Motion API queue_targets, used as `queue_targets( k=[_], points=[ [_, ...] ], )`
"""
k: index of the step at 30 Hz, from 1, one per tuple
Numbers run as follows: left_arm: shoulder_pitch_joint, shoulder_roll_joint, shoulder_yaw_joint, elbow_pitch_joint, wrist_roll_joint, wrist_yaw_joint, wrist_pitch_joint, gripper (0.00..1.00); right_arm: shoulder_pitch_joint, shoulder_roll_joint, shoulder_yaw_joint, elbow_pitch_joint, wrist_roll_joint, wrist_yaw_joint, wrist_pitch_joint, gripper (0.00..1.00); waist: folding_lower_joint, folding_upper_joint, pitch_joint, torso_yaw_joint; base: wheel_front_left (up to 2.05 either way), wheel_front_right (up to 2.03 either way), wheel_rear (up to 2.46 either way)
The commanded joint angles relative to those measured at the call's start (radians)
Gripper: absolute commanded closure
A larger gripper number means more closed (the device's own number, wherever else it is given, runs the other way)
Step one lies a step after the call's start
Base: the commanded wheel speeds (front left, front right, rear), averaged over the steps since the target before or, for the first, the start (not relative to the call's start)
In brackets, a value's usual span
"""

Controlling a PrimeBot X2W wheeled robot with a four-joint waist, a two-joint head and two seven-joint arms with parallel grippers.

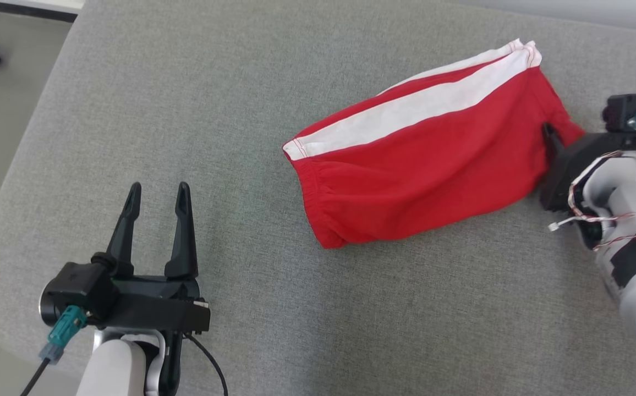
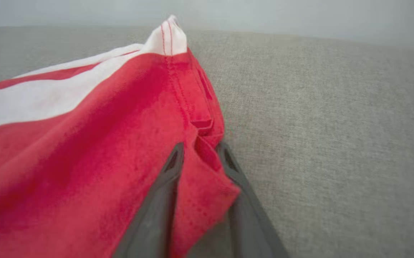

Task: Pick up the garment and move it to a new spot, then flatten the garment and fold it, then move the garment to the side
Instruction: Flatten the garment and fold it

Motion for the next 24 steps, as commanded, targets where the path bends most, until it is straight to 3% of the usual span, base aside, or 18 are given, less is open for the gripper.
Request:
queue_targets(
  k=[1, 10, 24],
  points=[
    [0.015, -0.001, -0.002, 0.003, 0.004, 0.0, -0.003, 0.0, 0.032, 0.013, 0.006, 0.0, 0.013, -0.002, 0.004, 1.0, 0.0001, 0.0, -0.012, -0.004, 0.0, 0.0, 0.0],
    [0.081, -0.001, 0.016, 0.012, 0.027, -0.001, -0.003, 0.0, 0.135, 0.013, -0.006, -0.097, 0.122, -0.002, -0.085, 1.0, 0.0001, 0.0, -0.115, -0.059, 0.0, 0.0, 0.0],
    [0.214, -0.001, 0.049, -0.002, 0.063, 0.0, -0.003, 0.0, 0.56, -0.084, -0.026, -0.379, 0.35, -0.002, -0.17, 1.0, 0.0001, 0.0, -0.251, -0.168, 0.0, 0.0, 0.0]
  ],
)
